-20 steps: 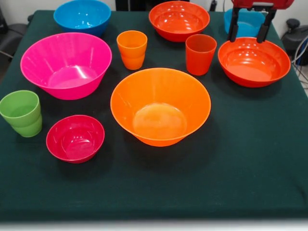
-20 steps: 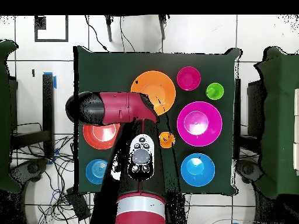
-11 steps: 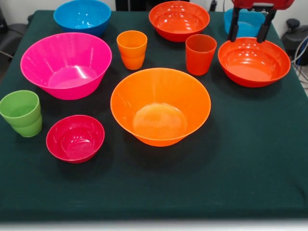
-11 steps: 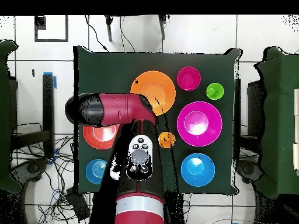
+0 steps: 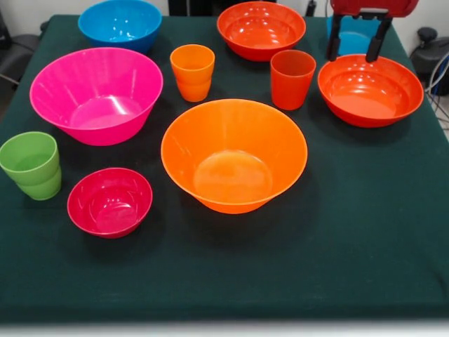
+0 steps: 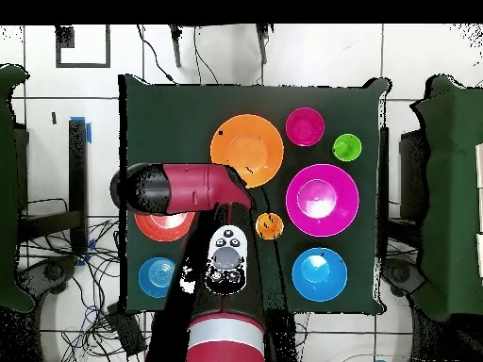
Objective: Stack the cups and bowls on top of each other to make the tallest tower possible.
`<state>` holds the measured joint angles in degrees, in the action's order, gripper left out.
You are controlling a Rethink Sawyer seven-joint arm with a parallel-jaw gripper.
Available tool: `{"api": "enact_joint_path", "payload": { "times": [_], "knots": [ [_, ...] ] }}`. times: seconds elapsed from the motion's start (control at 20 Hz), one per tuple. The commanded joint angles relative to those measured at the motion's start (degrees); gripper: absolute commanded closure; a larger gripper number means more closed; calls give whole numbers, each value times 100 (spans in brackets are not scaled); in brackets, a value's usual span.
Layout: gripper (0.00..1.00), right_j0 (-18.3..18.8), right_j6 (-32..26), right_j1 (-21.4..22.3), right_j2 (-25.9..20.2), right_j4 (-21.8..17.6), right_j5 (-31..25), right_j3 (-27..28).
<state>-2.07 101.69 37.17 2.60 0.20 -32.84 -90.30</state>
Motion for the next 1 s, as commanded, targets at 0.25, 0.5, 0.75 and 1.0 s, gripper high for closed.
{"api": "enact_joint_path", "payload": {
  "times": [0.25, 0.5, 0.75, 1.0],
  "knots": [
    [0, 52, 695, -171, -216, -166, 592, -602],
    [0, 128, 712, -57, -251, -77, 617, -831],
    [0, -27, 1087, -3, -76, 47, 762, -982],
    [0, -23, 1312, -78, -11, 167, 1001, -1181]
  ]
}}
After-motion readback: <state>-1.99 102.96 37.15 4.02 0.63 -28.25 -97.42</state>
